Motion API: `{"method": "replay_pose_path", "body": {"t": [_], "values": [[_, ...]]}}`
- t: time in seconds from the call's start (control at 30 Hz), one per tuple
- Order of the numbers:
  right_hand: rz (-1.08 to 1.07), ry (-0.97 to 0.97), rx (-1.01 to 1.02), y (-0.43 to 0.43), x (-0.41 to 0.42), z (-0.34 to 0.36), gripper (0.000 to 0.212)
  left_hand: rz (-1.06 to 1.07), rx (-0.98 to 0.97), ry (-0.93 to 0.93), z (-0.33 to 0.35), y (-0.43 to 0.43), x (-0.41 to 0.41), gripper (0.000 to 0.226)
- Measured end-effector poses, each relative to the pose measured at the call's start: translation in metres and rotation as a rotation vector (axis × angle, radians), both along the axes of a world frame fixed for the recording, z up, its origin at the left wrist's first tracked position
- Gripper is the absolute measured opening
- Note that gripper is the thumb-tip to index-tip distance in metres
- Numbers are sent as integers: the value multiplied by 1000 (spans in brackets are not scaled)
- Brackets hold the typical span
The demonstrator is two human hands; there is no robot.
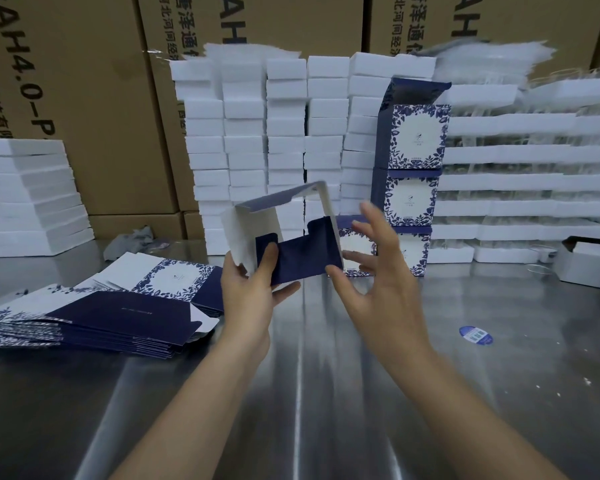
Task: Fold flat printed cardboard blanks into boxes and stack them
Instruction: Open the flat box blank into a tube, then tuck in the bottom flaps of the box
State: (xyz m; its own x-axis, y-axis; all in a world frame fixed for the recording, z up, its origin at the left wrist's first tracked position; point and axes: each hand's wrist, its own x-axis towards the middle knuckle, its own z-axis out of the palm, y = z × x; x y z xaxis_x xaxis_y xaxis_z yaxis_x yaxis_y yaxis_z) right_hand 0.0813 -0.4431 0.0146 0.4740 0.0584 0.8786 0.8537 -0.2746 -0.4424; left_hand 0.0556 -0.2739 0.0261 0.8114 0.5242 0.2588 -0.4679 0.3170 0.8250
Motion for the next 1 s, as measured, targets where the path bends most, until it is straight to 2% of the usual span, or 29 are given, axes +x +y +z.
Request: {"method": "replay_pose_path", "body": {"t": [0.07, 0.13, 0.17, 0.23, 0.3, 0.33, 0.5, 0.67, 0.8, 0.87, 1.0], "values": [[5, 128, 145, 8, -6, 2, 77, 32, -11, -27, 2, 0, -1, 37], [-42, 297, 178, 11, -6, 2, 41, 52, 6, -54, 4, -2, -2, 39], [-11, 418, 168, 11, -5, 4, 35, 63, 16, -64, 4, -3, -2, 39], [198, 675, 99, 10, -4, 5, 48, 81, 39, -72, 4, -6, -2, 37], [430, 854, 38, 11, -8, 8, 46, 66, 77, -76, 2, -11, -3, 34], [496, 884, 34, 12, -9, 9, 42, 50, 98, -73, 2, -15, -4, 33], [543, 878, 211, 18, -15, 13, 34, 10, 129, -57, 2, -29, -9, 29], [500, 812, 327, 16, -13, 15, 46, -86, 180, 0, 0, -35, -11, 48], [550, 824, 363, 17, -14, 15, 42, -246, 260, 67, -4, -43, -9, 24], [570, 848, 358, 17, -14, 15, 40, -257, 264, 78, -3, -43, -9, 29], [543, 847, 302, 20, -15, 14, 32, -237, 415, 88, -2, -43, -10, 59]]}}
